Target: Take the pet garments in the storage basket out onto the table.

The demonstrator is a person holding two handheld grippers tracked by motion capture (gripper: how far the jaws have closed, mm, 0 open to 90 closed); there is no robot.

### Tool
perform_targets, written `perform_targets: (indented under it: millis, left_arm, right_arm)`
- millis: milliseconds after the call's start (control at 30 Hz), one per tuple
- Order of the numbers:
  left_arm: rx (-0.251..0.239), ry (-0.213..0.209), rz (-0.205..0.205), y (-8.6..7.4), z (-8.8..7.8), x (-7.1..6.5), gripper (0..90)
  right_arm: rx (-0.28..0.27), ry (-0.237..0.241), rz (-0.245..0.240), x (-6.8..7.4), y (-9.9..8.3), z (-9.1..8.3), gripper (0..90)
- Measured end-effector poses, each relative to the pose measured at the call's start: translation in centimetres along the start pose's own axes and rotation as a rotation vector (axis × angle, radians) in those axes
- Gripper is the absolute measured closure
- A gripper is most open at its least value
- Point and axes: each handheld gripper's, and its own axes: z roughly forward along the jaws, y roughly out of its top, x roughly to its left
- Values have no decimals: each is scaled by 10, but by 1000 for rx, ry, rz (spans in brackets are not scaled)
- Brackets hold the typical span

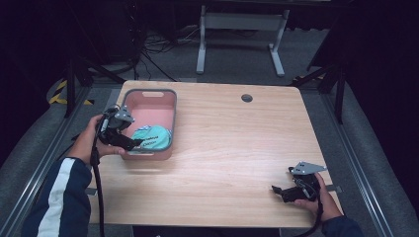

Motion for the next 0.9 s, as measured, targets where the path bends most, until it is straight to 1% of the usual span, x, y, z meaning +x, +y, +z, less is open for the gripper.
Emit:
perform_targets:
  millis: [33, 67, 133, 167, 200, 233, 267, 367, 433, 533, 600, 633, 700, 733, 800, 867, 900]
  left_arm:
    - [6, 5, -2, 2, 2, 2, 232]
    - [21, 3, 3, 4, 3, 4, 232]
    - [39, -7, -3, 7, 10, 8, 232]
    - [49, -4, 1, 8, 12, 10, 232]
    - [61, -18, -3, 9, 14, 12, 232]
    - [67, -14, 0, 10, 17, 12, 232]
    - [83, -13, 2, 11, 21, 13, 232]
    - [99, -30, 6, 12, 27, 14, 233]
    - [120, -25, 18, 14, 33, 15, 233]
    - [141, -28, 21, 15, 40, 18, 234]
    - [158, -44, 3, 16, 44, 22, 234]
    - [175, -39, 7, 18, 48, 24, 234]
    - [191, -51, 3, 21, 53, 27, 231]
    - [191, -51, 3, 21, 53, 27, 230]
    - [207, -67, 7, 25, 59, 29, 230]
    - [229, -64, 19, 29, 66, 28, 230]
    - [244, -75, 17, 30, 68, 28, 229]
  right_arm:
    - [0, 0, 0, 0, 0, 0, 6]
    - [0, 0, 0, 0, 0, 0, 6]
    - [0, 0, 0, 0, 0, 0, 6]
    - [0, 0, 0, 0, 0, 0, 6]
    - [0, 0, 0, 0, 0, 0, 6]
    - [0, 0, 0, 0, 0, 0, 6]
    - [0, 0, 0, 0, 0, 0, 6]
    - [0, 0, 0, 0, 0, 0, 6]
    - [0, 0, 0, 0, 0, 0, 6]
    - [0, 0, 0, 0, 0, 0, 6]
    - [0, 0, 0, 0, 0, 0, 6]
    - [0, 0, 0, 0, 0, 0, 6]
    - [0, 0, 0, 0, 0, 0, 6]
    - [0, 0, 0, 0, 0, 0, 6]
    - [0, 0, 0, 0, 0, 0, 6]
    - [0, 0, 0, 0, 0, 0, 6]
    - [0, 0, 0, 0, 0, 0, 6]
